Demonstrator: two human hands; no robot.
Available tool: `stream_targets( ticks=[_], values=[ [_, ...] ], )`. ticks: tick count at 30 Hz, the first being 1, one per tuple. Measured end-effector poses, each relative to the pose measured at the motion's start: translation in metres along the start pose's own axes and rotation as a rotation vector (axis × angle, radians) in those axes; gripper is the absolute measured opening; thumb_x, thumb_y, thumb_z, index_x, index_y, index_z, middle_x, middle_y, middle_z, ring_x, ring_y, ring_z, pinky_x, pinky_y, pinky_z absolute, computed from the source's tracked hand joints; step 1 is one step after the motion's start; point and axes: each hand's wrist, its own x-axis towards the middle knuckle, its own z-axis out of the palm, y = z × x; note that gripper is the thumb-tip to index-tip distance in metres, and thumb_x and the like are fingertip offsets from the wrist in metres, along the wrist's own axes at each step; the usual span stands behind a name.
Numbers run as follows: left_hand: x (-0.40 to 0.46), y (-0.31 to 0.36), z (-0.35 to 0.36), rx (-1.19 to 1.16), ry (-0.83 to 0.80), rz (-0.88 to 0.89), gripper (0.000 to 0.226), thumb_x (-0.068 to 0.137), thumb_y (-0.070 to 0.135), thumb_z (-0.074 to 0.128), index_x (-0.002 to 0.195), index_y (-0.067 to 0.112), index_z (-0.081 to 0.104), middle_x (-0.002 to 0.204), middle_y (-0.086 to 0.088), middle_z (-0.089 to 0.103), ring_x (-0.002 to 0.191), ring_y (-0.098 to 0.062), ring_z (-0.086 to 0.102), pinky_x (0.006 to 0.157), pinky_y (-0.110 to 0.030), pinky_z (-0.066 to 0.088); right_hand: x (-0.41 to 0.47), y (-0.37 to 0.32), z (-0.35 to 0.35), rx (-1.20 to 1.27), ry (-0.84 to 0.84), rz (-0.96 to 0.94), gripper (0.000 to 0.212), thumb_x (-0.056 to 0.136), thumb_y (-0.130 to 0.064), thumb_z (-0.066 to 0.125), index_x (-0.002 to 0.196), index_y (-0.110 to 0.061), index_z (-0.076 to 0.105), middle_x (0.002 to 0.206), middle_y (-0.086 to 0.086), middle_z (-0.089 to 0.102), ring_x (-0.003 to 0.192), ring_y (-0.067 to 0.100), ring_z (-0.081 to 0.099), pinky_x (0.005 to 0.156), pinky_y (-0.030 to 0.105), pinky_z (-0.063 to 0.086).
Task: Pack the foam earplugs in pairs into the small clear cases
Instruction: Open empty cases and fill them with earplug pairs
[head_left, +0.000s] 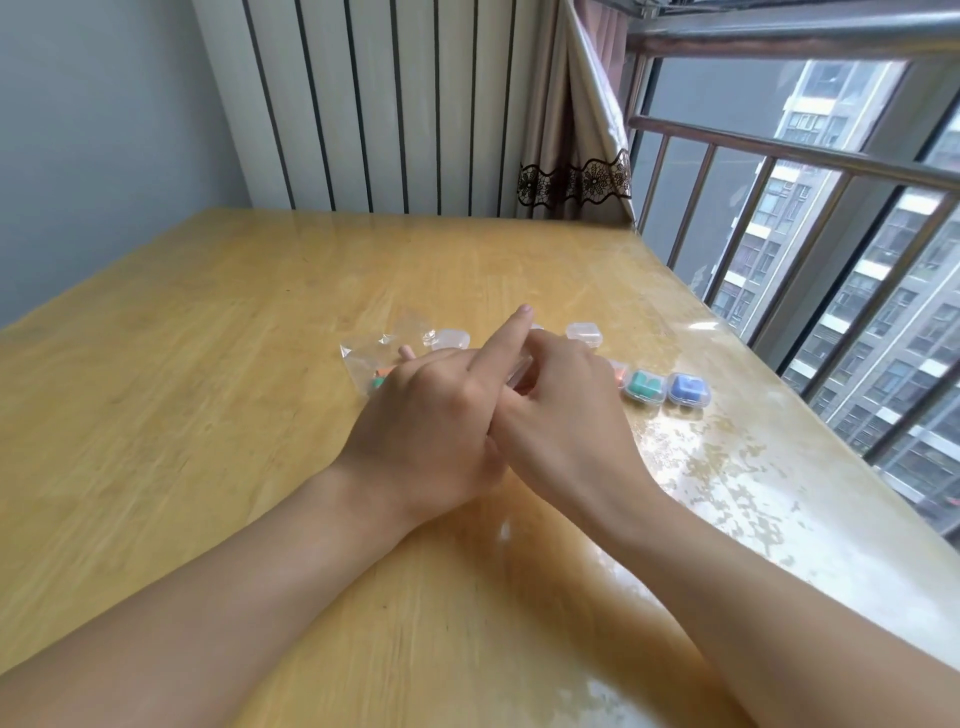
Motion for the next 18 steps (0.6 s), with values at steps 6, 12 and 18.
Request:
stream_targets(
  ticks=[6,12,18],
  values=[
    [0.0,-0.007,0.003,-0.03,-0.003,-0.081,0.064,0.067,0.016,0.07,0.129,0.003,0.064,0.075,-0.005,0.075,0.062,-0.031,0.07,0.062,-0.051,0.06,0.005,0.003,0.009,0.049,-0.037,0.08,0.01,0.081,-0.015,0.057,0.074,-0.011,0.063,0.054,0.003,0.06,0.051,0.016,0.052,0.042,0.019,0.037],
    [-0.002,-0.016,0.001,-0.484,0.027,-0.43,0.036,0.082,0.0,0.072,0.11,0.023,0.077,0.079,0.015,0.075,0.075,0.0,0.074,0.066,-0.014,0.058,0.021,0.022,-0.007,0.165,-0.279,0.046,0.049,0.081,-0.025,0.05,0.127,-0.023,0.065,0.096,-0.01,0.07,0.085,0.013,0.069,0.083,0.041,0.059],
    [-0.007,-0.024,-0.006,-0.847,-0.053,-0.681,0.022,0.091,0.009,0.068,0.112,0.015,0.073,0.081,-0.008,0.076,0.075,-0.023,0.076,0.062,-0.036,0.063,0.028,0.039,-0.024,0.18,-0.338,-0.01,0.035,0.096,-0.013,0.055,0.128,-0.019,0.067,0.082,-0.007,0.067,0.059,0.003,0.053,0.063,0.021,0.042]
  ],
)
